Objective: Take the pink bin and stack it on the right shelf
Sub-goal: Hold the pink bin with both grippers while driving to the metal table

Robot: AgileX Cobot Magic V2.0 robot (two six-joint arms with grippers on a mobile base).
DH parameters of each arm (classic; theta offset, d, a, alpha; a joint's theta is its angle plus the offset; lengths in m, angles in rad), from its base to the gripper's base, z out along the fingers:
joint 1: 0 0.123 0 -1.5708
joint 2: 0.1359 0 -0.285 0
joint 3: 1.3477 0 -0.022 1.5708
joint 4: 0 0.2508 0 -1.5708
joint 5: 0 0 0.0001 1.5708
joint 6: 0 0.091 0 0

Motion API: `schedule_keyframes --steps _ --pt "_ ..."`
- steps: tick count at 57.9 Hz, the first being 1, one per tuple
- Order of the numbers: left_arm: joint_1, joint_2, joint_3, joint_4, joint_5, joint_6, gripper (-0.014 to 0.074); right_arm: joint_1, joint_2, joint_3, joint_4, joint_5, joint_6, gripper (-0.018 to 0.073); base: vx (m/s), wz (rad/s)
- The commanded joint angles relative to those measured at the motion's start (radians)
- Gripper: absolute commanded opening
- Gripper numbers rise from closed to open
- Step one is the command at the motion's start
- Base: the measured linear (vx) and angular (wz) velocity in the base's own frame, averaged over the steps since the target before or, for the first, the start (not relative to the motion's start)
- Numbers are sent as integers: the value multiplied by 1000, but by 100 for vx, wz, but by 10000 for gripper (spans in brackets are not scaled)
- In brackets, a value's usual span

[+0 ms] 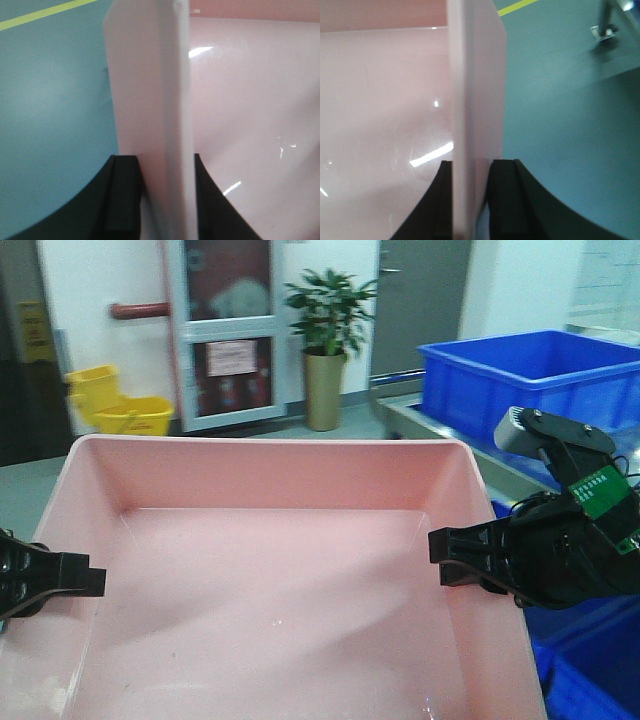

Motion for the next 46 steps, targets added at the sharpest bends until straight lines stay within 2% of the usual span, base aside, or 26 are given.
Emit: schedule_keyframes --steps 1,46 --pt "7 -28 -29 -3 -56 0 -1 -20 -33 -33 -59 -101 4 -8 48 -64" --pt "7 -28 -29 -2 -59 0 -1 -20 -33 -33 -59 -100 4 -8 42 -85"
